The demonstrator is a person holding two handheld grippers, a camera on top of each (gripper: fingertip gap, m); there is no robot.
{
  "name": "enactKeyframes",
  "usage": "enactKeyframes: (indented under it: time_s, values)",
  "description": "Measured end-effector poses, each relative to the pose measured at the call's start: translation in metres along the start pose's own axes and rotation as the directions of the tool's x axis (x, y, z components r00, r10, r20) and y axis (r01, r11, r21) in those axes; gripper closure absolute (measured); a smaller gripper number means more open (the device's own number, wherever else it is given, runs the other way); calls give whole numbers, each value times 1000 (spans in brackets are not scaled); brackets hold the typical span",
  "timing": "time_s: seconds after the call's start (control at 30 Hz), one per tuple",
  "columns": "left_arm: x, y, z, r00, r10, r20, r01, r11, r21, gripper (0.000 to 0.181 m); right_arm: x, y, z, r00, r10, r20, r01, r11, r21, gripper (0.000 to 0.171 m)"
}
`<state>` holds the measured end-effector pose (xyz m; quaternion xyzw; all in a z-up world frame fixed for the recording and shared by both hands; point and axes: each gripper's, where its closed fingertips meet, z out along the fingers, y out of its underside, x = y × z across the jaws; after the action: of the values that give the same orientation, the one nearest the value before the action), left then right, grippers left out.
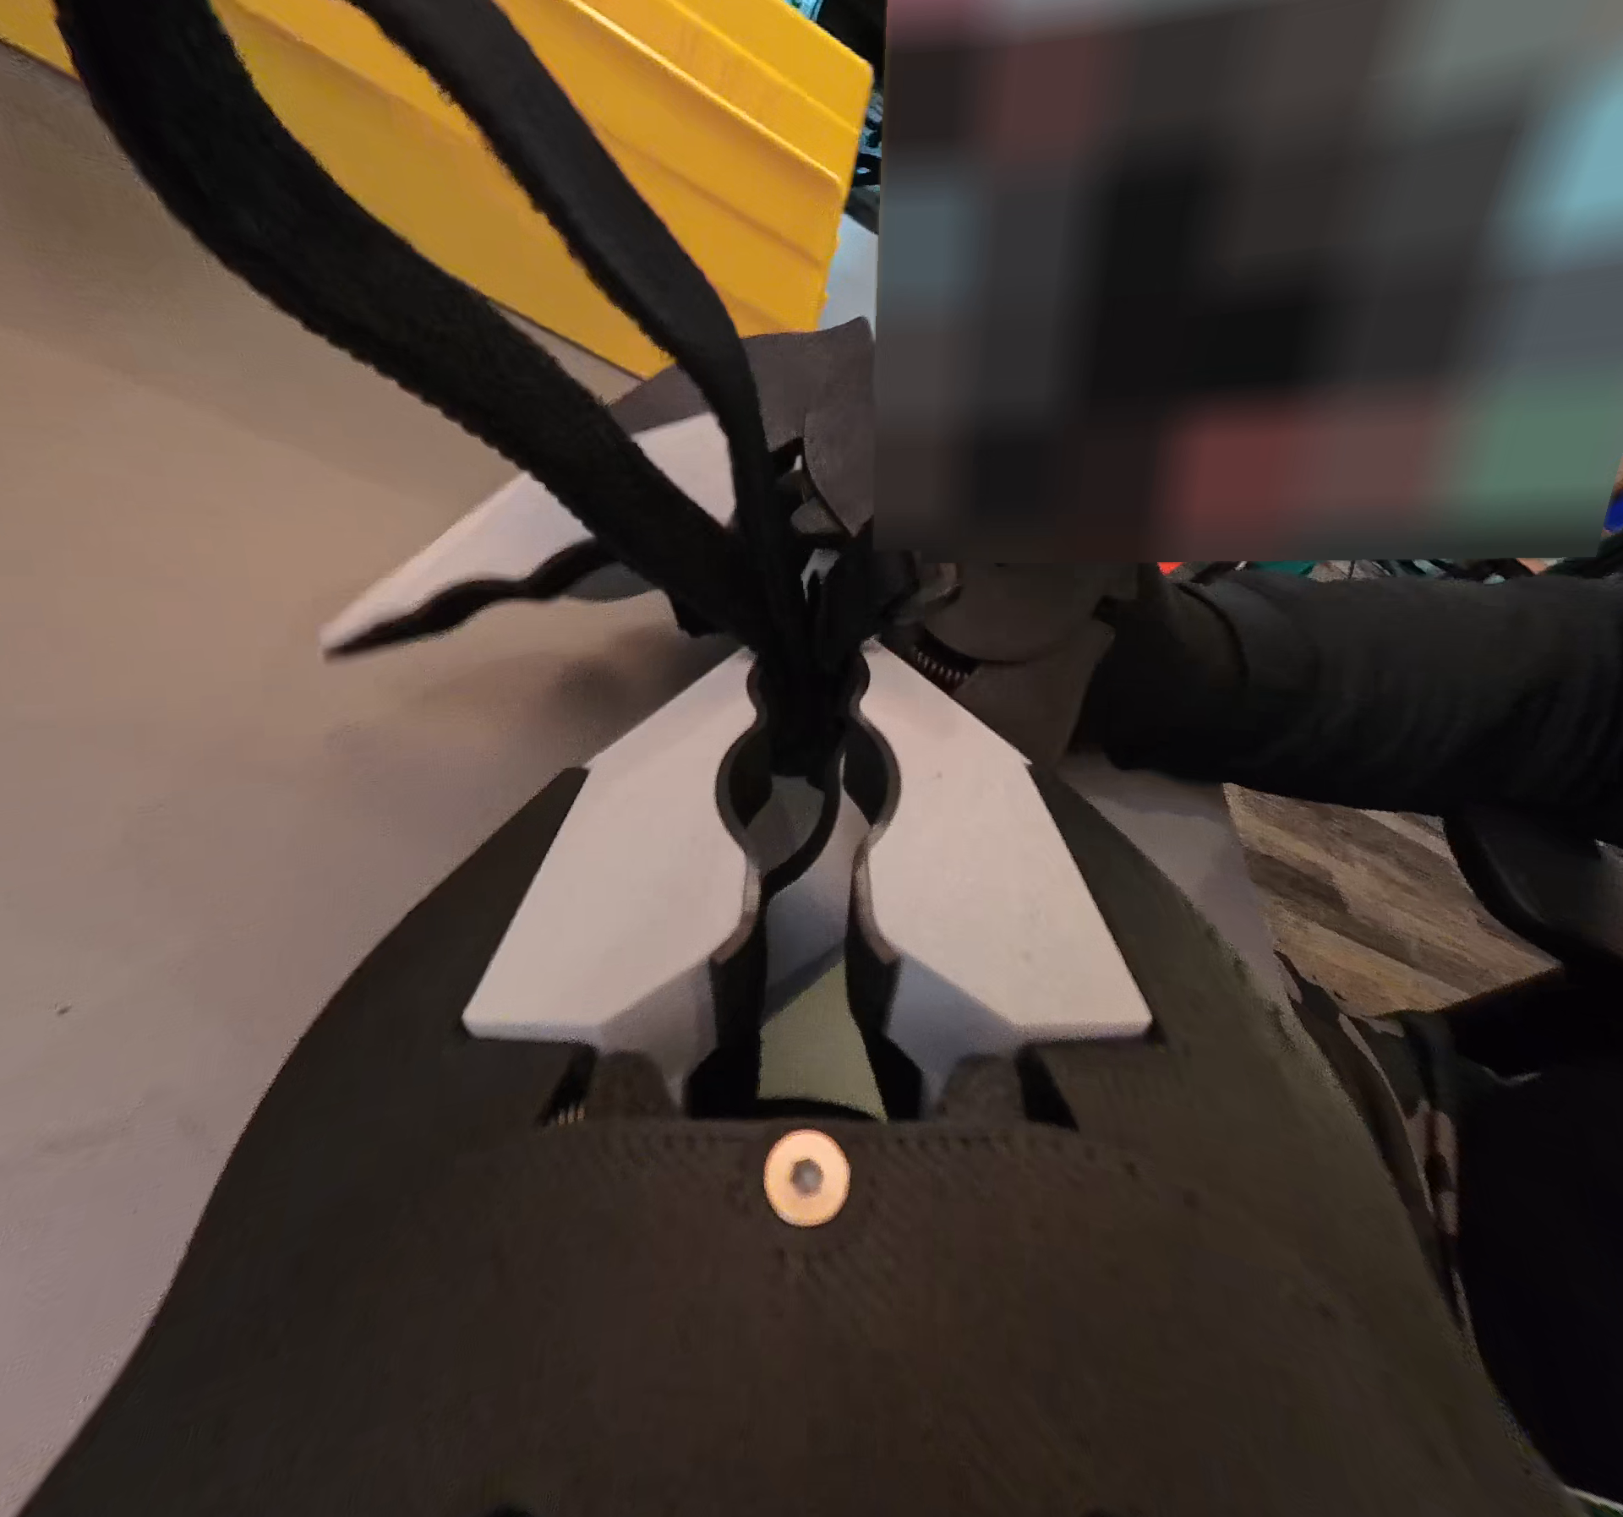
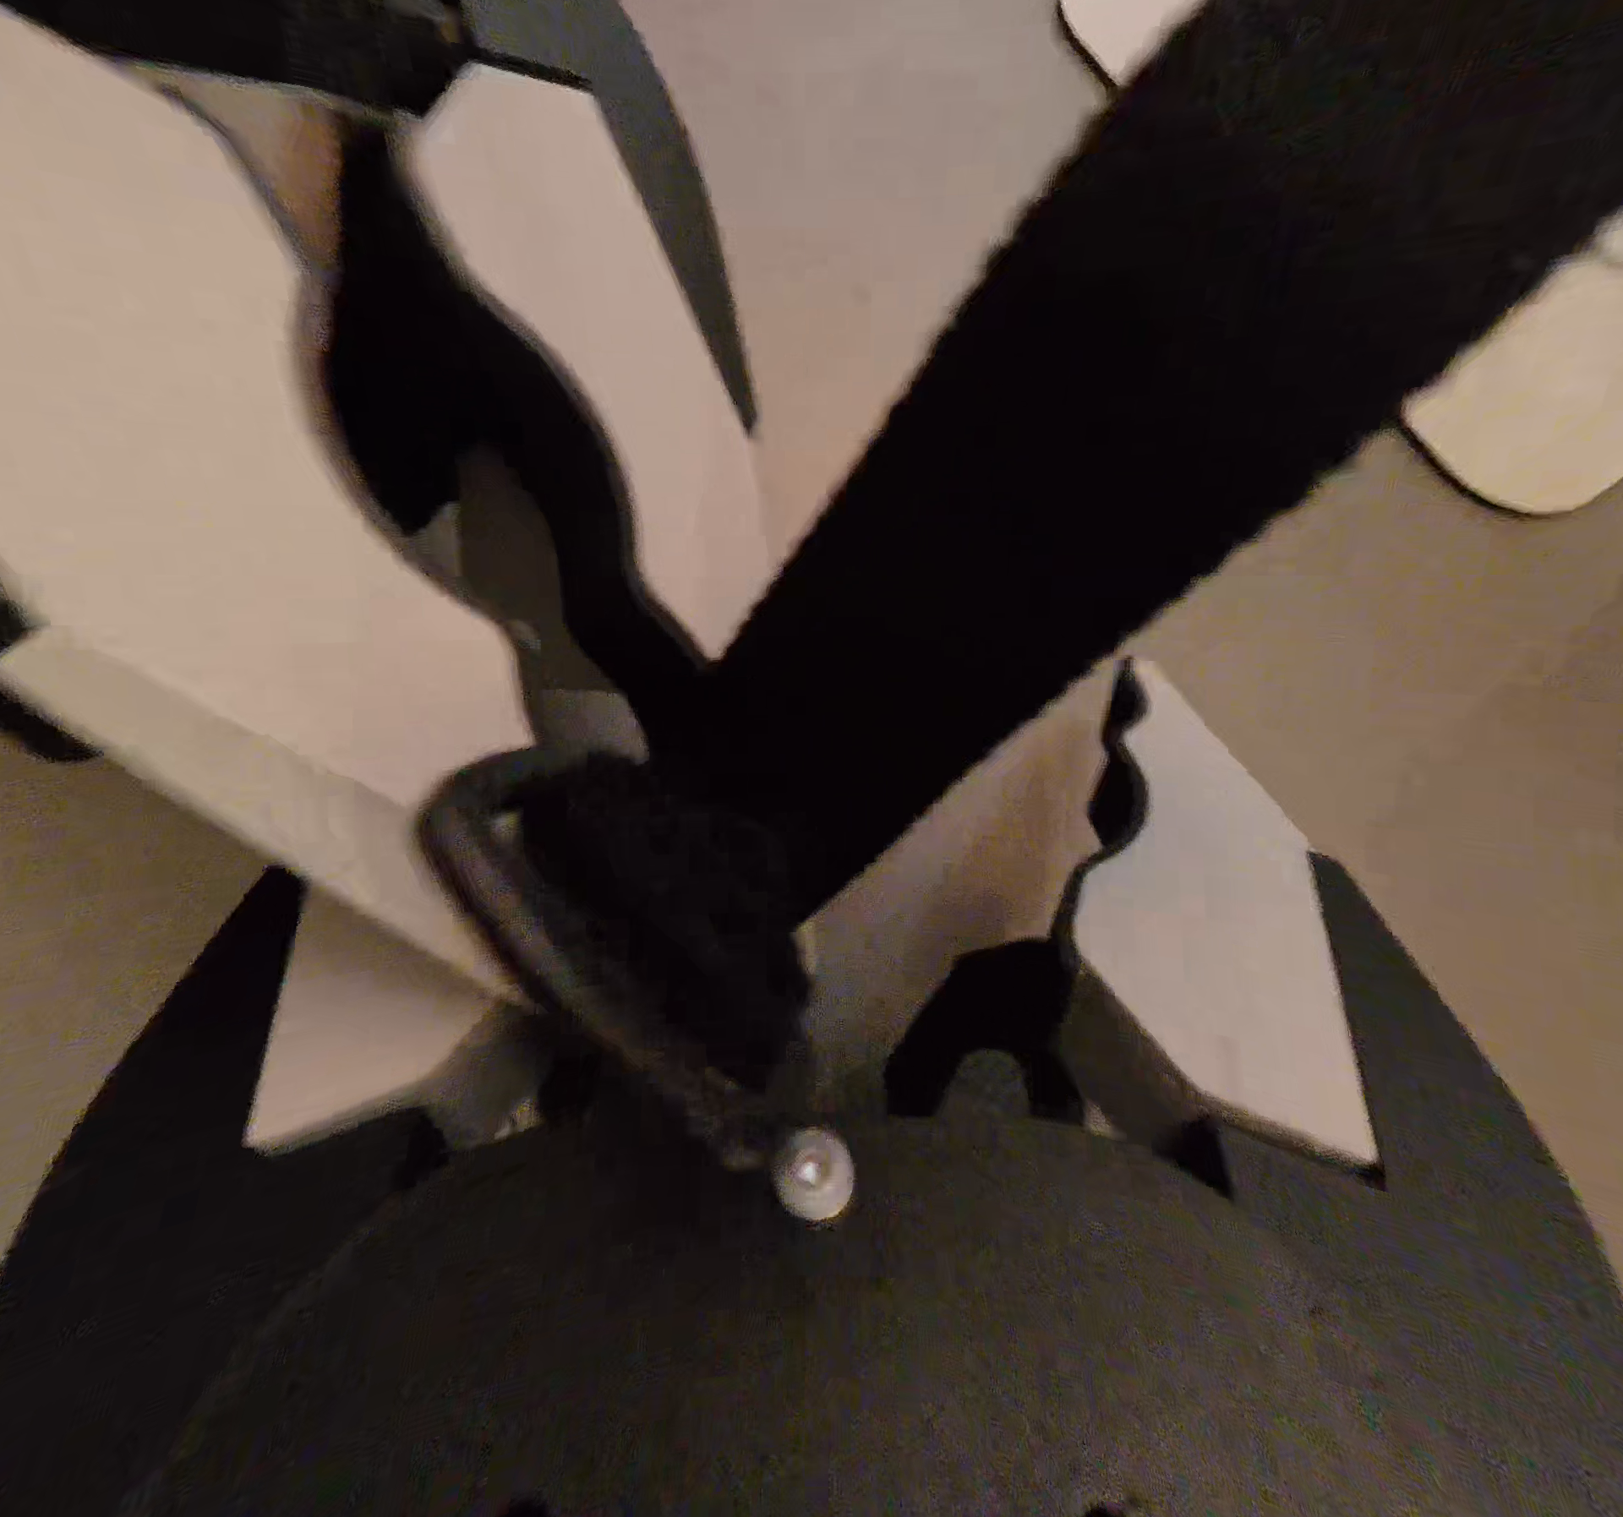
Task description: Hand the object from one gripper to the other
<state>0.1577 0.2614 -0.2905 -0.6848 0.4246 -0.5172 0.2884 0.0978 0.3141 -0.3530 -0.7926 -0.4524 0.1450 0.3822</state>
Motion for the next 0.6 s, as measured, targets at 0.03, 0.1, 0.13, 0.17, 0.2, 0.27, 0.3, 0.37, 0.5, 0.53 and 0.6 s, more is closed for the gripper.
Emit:
enactKeyframes:
  time_s: [0.03,0.1,0.13,0.17,0.2,0.27,0.3,0.37,0.5,0.53,0.6]
  values:
    - [-4,0,0,1000,2,19,-2,1000,-5,173,6,7,3,998,56,-3,-56,997,-45,10]
    - [-8,-1,-2,998,29,47,-29,1000,-3,174,7,17,4,993,104,52,-99,990,-97,11]
    - [-8,-1,-3,999,29,40,-29,1000,-1,173,7,18,3,994,94,61,-88,992,-96,12]
    - [-9,-1,-5,999,20,39,-20,1000,3,173,7,19,2,994,89,67,-83,992,-97,12]
    - [-10,-2,-7,999,15,41,-15,1000,12,173,6,19,2,994,89,67,-82,992,-97,12]
    - [-12,-3,-11,999,12,42,-13,1000,21,173,6,19,2,994,91,67,-84,992,-97,12]
    - [-12,-4,-13,999,8,41,-9,1000,26,173,6,19,2,994,90,67,-84,992,-97,12]
    - [-13,-4,-14,999,6,41,-7,1000,29,173,6,19,2,994,91,67,-84,992,-97,12]
    - [-18,-5,-18,997,20,69,-22,999,31,173,6,19,2,994,91,67,-84,992,-97,11]
    - [-20,-6,-19,997,24,77,-27,999,33,173,6,19,2,994,91,67,-84,992,-97,11]
    - [-21,-7,-20,997,20,76,-23,999,39,173,6,18,2,994,91,67,-84,992,-97,11]
